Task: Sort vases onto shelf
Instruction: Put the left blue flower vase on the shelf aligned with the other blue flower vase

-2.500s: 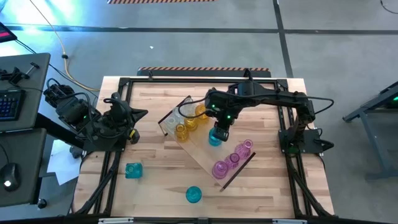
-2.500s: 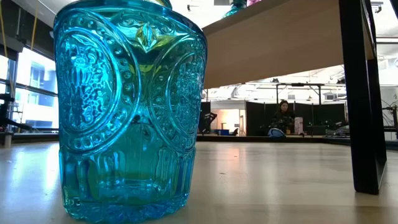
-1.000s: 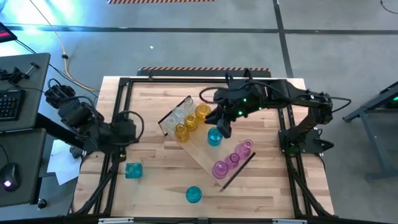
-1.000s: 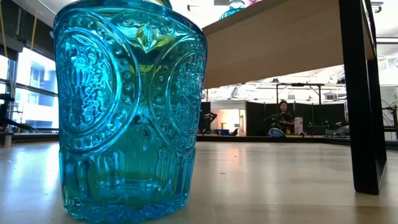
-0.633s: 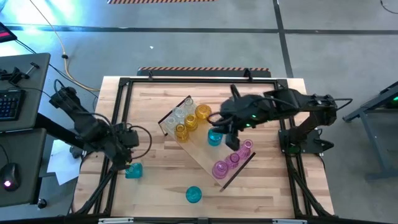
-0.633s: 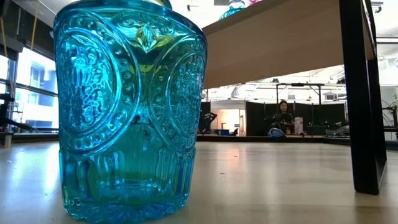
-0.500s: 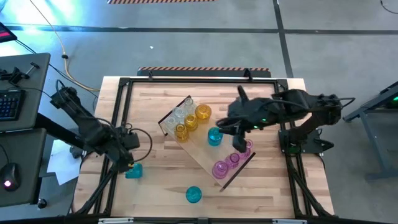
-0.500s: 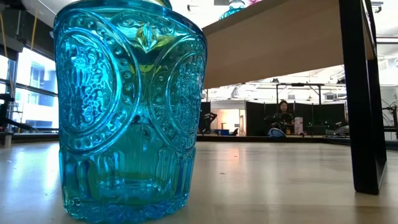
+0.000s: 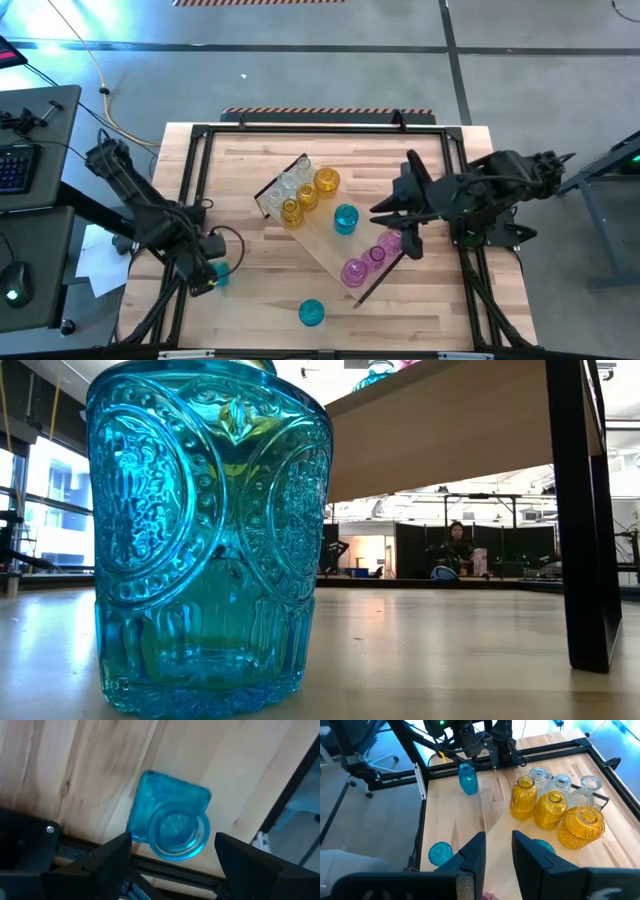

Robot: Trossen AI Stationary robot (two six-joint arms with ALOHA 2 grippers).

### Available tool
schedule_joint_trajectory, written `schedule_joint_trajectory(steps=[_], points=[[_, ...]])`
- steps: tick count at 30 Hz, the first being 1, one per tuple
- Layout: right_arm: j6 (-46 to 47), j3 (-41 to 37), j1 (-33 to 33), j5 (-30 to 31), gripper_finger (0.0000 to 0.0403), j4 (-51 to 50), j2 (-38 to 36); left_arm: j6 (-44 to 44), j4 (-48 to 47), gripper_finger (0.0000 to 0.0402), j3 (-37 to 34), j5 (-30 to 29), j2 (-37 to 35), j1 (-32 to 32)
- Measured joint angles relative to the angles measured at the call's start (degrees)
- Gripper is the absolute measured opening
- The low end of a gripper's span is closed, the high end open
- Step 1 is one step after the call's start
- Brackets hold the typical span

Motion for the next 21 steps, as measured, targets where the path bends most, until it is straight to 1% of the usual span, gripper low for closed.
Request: schedule_joint_trajectory(steps=[7,10,12,15,21], points=[[1.3,0.0,0.5,1.0,0.0076,-0.3,0.0,-0.6,0.7,0.0278,-2.2,-1.0,0.7,-1.5],[1.0,0.0,0.5,2.6,0.0076,-0.3,0.0,-0.7,-0.5,0.0278,-3.3,-3.3,1.2,-1.4],[0.9,0.0,0.0,3.7,0.0076,-0.3,0.0,-0.7,0.0,0.0278,-2.9,-3.3,0.8,-1.3],[0.9,0.0,-0.3,3.5,0.0076,-0.4,-0.2,-1.9,0.0,0.0278,-2.3,-1.8,1.0,-1.3],[0.7,0.0,-0.3,3.7,0.0076,-0.4,-0.3,-2.0,0.2,0.0278,-1.4,-2.5,0.6,-1.3]])
